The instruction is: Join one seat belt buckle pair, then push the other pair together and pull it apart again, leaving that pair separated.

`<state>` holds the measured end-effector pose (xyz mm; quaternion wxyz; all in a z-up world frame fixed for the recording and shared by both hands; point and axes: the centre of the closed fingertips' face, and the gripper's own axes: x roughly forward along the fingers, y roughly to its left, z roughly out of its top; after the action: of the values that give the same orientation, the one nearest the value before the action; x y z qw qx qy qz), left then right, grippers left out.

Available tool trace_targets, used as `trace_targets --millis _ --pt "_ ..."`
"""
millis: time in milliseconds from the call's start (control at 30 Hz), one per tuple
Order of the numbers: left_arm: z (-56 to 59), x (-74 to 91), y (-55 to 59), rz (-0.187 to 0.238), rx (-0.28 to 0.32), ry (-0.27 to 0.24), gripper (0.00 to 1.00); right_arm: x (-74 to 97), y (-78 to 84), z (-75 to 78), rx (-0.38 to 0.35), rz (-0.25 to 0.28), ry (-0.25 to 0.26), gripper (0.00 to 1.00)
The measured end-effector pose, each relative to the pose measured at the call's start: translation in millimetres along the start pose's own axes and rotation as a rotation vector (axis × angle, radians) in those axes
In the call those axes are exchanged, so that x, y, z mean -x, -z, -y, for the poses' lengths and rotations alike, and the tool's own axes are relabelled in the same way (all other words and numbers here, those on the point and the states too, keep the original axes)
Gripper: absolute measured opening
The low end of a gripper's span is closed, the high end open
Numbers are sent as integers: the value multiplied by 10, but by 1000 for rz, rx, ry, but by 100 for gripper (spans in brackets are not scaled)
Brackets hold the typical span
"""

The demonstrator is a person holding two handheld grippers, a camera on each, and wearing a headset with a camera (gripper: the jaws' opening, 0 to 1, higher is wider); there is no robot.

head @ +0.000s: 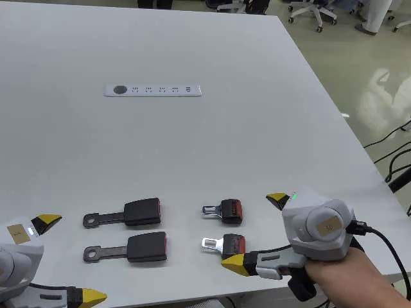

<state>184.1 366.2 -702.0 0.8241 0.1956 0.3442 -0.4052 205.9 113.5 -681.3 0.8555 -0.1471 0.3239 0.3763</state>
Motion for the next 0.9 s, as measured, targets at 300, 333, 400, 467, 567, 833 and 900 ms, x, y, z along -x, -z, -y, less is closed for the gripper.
trace_targets --millis 300,333,400,467,567,833,900 --pt "44 20 -7 -10 -31 21 100 37 1 -2 0 10 34 97" --pt "41 -14 3 -10 -38 24 100 38 6 4 1 10 35 97" --pt "39 -57 11 -20 -39 28 100 42 69 39 -7 -1 40 97" --pt "46 -42 -37 -12 -41 27 100 69 83 30 -12 -4 40 96" --pt "50 -29 -66 2 -33 15 100 61 119 31 3 -19 33 96" --pt "19 -13 -5 -18 -23 12 100 15 83 14 16 -13 24 93" --pt "9 -15 -11 -16 -24 13 100 -5 83 25 26 -8 23 93"
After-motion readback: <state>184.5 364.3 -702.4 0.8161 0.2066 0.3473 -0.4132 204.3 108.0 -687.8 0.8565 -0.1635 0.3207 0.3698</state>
